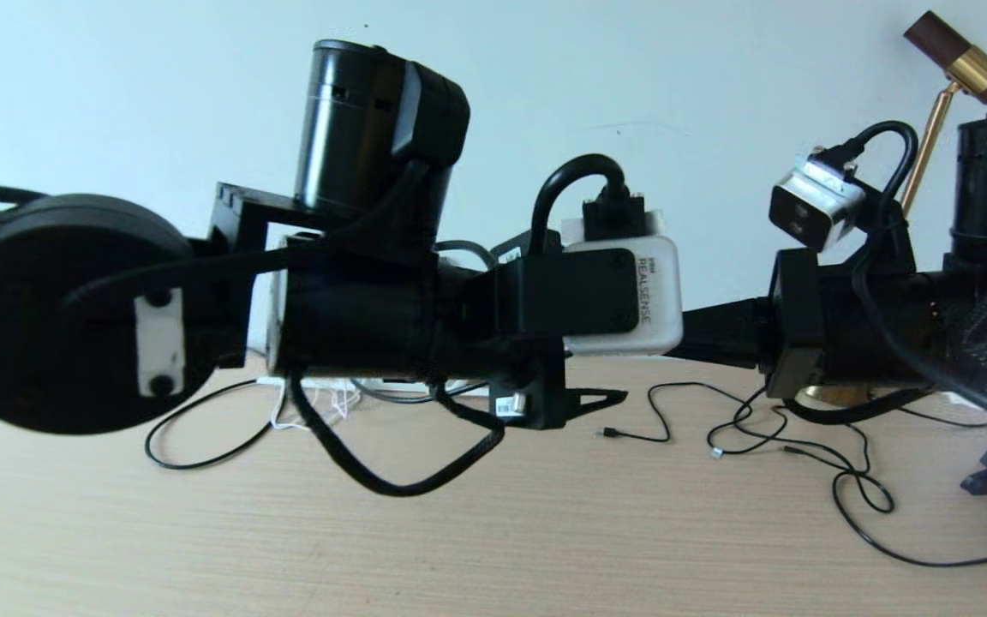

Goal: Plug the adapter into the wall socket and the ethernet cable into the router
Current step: Hand it to the other hand

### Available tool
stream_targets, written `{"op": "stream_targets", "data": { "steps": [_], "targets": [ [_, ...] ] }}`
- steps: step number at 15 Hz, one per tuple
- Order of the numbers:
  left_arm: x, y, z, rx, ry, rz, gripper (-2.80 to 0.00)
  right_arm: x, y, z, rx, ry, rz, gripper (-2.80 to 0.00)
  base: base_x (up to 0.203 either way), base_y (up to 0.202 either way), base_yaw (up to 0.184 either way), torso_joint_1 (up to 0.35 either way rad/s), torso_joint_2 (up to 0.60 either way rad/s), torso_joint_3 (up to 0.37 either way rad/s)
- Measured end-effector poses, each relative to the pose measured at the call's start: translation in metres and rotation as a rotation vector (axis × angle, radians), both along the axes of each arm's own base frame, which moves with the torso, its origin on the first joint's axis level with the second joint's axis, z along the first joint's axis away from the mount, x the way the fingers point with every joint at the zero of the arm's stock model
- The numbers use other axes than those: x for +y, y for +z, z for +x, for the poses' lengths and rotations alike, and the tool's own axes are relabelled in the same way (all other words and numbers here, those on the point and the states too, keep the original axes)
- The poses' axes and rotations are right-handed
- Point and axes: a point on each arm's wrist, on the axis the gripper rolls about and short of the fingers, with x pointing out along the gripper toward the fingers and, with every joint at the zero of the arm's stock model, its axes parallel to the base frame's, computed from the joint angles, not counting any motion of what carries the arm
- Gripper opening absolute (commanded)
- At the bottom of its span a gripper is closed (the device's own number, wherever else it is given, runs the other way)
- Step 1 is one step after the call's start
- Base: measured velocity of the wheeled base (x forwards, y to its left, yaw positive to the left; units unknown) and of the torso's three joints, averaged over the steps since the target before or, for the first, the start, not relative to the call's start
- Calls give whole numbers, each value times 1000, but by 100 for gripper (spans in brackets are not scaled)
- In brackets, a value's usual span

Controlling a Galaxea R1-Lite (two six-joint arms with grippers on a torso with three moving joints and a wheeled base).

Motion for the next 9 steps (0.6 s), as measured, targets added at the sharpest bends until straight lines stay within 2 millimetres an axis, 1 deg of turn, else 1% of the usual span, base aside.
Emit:
{"op": "stream_targets", "data": {
  "steps": [2, 5, 6, 7, 9],
  "targets": [
    [9, 2, -7, -46, 2, -51, 0, -9, 5, -1, 105, 7, 74, -280, 0, 0, 0, 0, 0, 0],
    [21, 4, -17, -125, 2, -131, 0, -34, 13, 5, 279, 66, 190, -280, 0, 0, 0, 0, 0, 0],
    [23, 7, -18, -166, 1, -164, 0, -40, 16, 6, 349, 98, 227, -280, 0, 0, 0, 0, 0, 0],
    [25, 9, -20, -200, -1, -197, 0, -42, 18, 8, 406, 118, 250, -280, 0, 0, 0, 0, 0, 0],
    [26, 7, -21, -234, -17, -235, 0, -43, 18, 11, 454, 142, 263, -280, 0, 0, 0, 0, 0, 0]
  ]
}}
